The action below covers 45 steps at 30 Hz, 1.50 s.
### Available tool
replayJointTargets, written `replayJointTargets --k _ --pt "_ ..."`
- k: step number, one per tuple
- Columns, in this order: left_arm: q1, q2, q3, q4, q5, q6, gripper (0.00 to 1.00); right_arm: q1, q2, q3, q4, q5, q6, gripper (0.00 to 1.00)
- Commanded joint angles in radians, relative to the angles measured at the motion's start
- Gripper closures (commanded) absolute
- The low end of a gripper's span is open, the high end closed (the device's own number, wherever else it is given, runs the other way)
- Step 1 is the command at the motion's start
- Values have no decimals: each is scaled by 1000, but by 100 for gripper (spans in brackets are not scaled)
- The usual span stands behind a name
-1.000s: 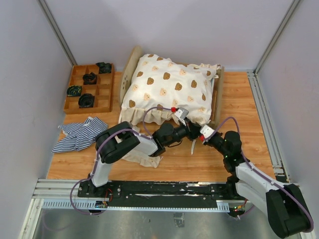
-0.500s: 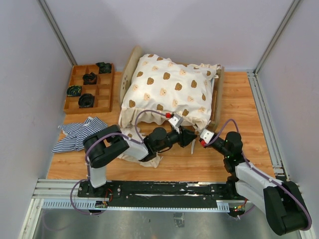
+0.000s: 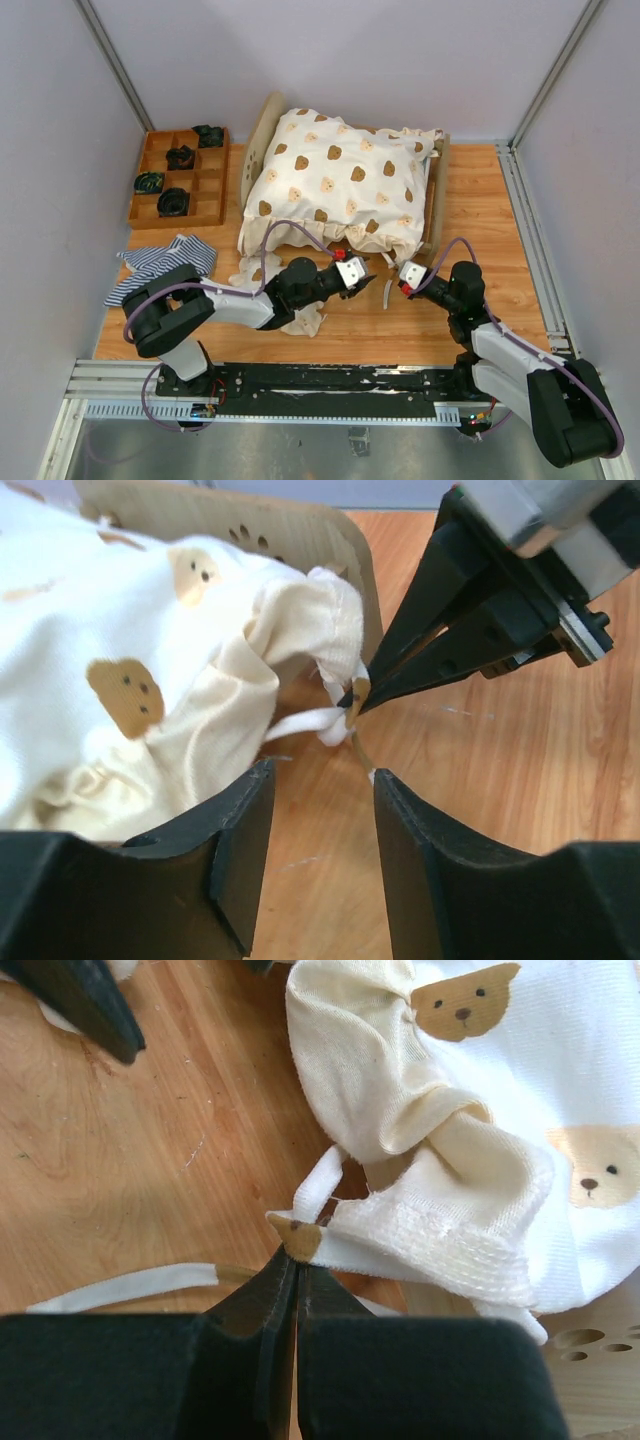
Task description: Set up the pet bed
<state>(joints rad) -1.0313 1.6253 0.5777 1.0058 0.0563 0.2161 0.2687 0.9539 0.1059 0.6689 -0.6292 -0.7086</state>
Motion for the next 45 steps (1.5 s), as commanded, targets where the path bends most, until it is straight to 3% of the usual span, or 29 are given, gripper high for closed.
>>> replayJointTargets --k 1,8,16,21,33,45 --pt "-7 -40 20 -78 48 347 50 -18 6 21 13 -33 -18 100" --pt "3 43 48 -96 147 672 49 -29 15 7 65 -31 -2 100" --pt "11 203 160 -91 142 841 49 -41 17 2 83 -61 8 100" --pt "14 286 175 82 116 868 50 -50 22 5 81 -79 6 100" --pt "20 332 144 281 106 955 56 -51 2 16 20 -73 -18 100" --pt "32 351 194 133 176 1003 61 -52 -6 22 3 -61 -23 100"
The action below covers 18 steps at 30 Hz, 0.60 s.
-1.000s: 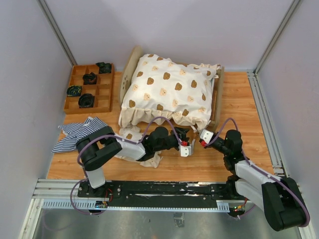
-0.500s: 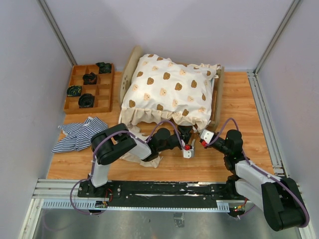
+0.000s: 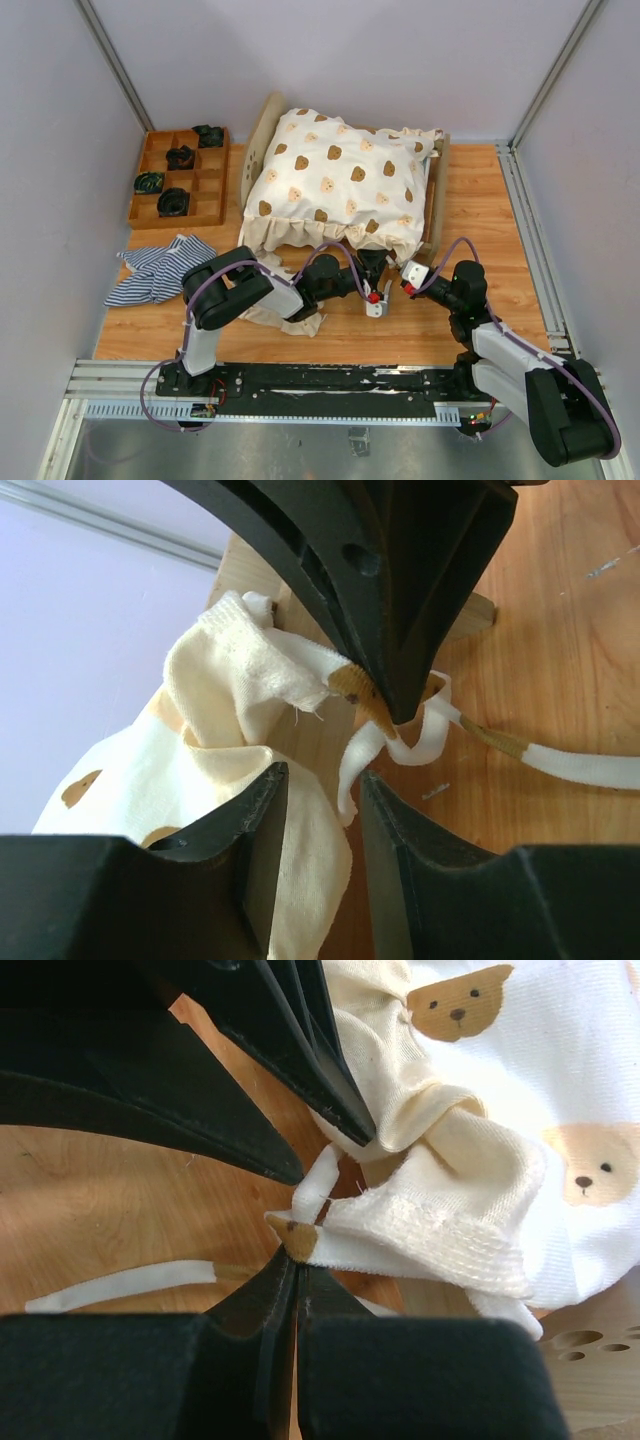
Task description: Set up the pet bed
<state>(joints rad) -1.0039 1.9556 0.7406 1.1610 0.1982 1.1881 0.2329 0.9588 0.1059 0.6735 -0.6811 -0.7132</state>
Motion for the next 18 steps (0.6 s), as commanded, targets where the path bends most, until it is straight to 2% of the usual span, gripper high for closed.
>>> replayJointTargets --k 1,7,18 --pt "5 24 34 -27 36 34 61 -16 -11 26 -8 -11 -19 100" --pt "5 35 62 -52 38 32 62 -16 -23 34 -26 -16 -19 100" --pt "2 69 102 -67 33 27 73 -16 -20 28 -12 -27 -19 100"
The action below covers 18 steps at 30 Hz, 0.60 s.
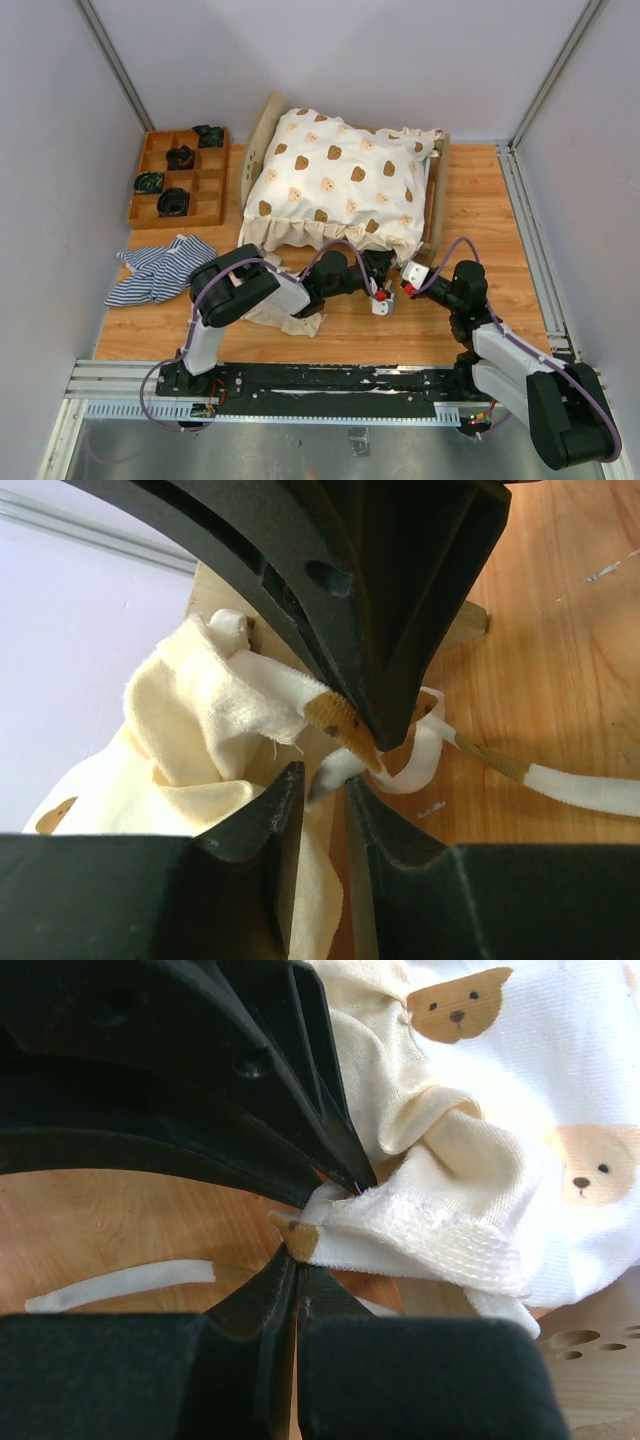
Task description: Set up the pet bed
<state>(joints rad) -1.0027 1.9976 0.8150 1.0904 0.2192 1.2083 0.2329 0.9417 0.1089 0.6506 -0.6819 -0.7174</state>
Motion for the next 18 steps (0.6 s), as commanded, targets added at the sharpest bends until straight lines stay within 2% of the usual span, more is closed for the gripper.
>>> replayJointTargets --k 1,3,4,10,14,15,18 --pt "0 32 33 -7 12 9 76 -17 -2 25 17 -29 -12 100" --pt "0 39 43 -13 8 3 93 -17 7 25 27 -30 -9 100" --pt "-2 39 43 -13 6 1 99 -16 13 27 28 -30 -8 100" --pt "-7 -22 0 -9 -1 -64 100 -16 10 31 24 -1 5 99" --pt "-6 -83 -25 20 -22 -260 100 -15 -90 64 -42 16 143 88" --pt "-5 -91 -26 21 -32 -307 100 -12 -122 68 -64 30 183 81" --pt "-6 -89 -61 118 -67 -413 100 0 -237 71 -97 67 369 73"
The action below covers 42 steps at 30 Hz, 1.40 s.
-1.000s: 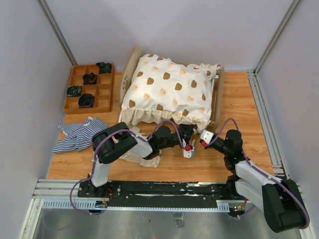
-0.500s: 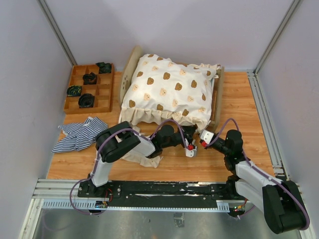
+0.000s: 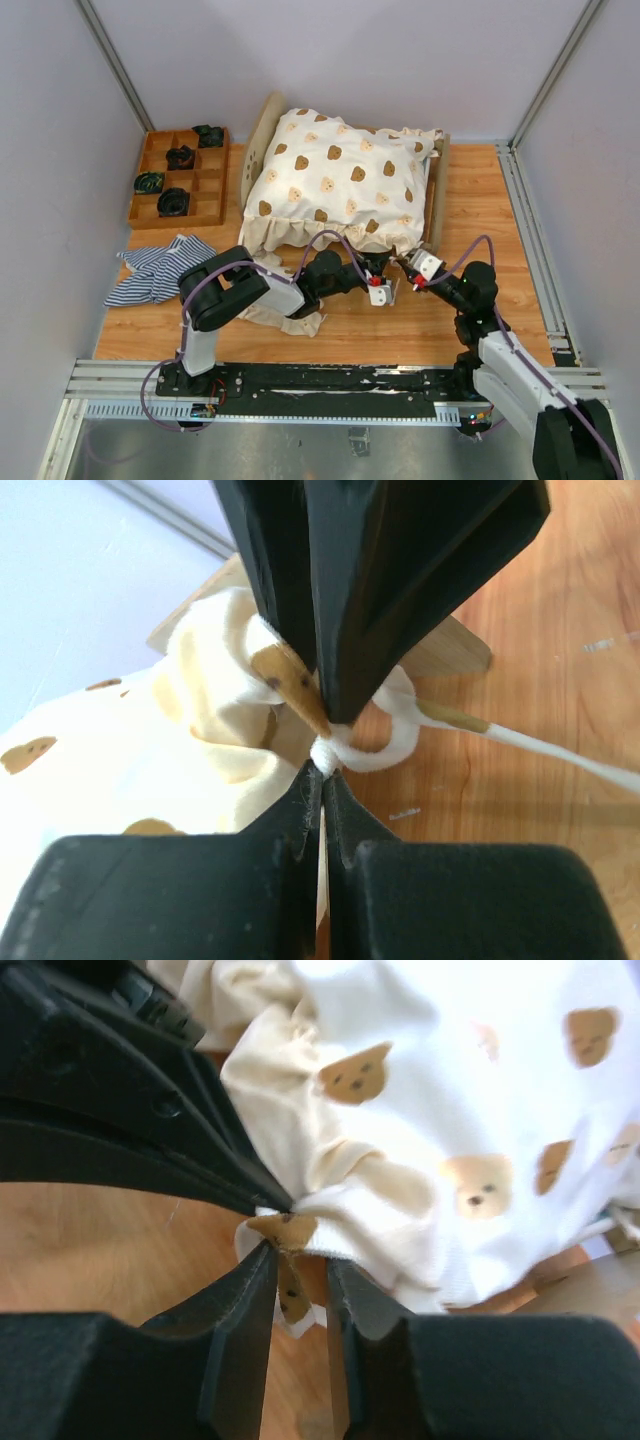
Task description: Set up the pet bed
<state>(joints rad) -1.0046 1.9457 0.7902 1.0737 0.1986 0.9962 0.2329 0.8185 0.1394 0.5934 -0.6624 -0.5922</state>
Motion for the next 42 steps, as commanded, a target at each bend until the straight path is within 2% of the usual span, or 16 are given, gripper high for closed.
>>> replayJointTargets --k 1,3,5,11,12,14,17,21,24,29,33,38,42 --pt "-3 -33 -45 169 -67 -235 100 1 -160 43 -61 86 319 73" --pt "-2 -26 -52 200 -103 -307 100 2 -216 55 -124 185 443 74" --pt "-3 -33 -45 179 -127 -374 100 3 -262 65 -192 272 576 71" --pt "0 -70 -5 64 -132 -565 100 5 -354 106 -492 416 936 72" --pt "0 -73 1 49 -132 -590 100 6 -363 109 -565 446 970 71" --pt "-1 -76 7 34 -112 -635 100 5 -372 96 -605 446 1017 67" --pt "-1 -73 27 3 -118 -712 100 28 -374 44 -579 420 1036 54" --pt "13 -59 78 -75 -118 -828 100 109 -391 -39 -463 550 1106 52" --pt "14 -60 81 -71 -115 -873 100 201 -369 -90 -346 675 1104 51" --pt "14 -61 77 -72 -100 -916 100 354 -217 -93 -176 810 1097 50" --pt "15 -60 73 -65 -96 -940 100 435 -58 -43 -127 938 1102 51" --pt "14 -67 66 -69 -107 -962 100 460 81 -17 -67 1020 1130 55" --pt "15 -72 76 -112 -138 -994 100 462 118 -10 -22 1016 1097 74"
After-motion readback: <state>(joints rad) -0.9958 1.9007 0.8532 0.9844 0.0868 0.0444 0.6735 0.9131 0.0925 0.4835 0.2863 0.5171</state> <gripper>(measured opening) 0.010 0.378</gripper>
